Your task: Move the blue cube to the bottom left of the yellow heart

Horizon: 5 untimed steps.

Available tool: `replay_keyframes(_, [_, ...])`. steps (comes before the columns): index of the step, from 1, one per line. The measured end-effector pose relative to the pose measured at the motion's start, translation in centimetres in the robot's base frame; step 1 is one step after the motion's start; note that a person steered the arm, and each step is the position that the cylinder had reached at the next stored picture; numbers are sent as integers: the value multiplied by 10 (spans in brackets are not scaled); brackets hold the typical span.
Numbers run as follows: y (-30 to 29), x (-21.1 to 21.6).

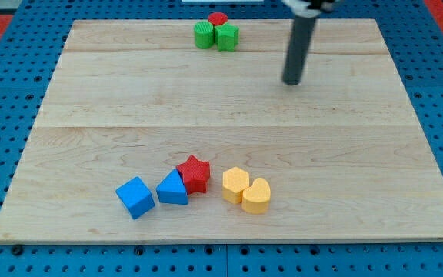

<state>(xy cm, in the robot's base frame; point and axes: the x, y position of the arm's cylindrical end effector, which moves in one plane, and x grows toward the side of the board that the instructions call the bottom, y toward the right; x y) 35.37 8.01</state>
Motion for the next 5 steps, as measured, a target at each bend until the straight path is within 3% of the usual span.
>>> replay_keyframes(1, [-61, 8])
replay_keyframes(5, [-207, 152])
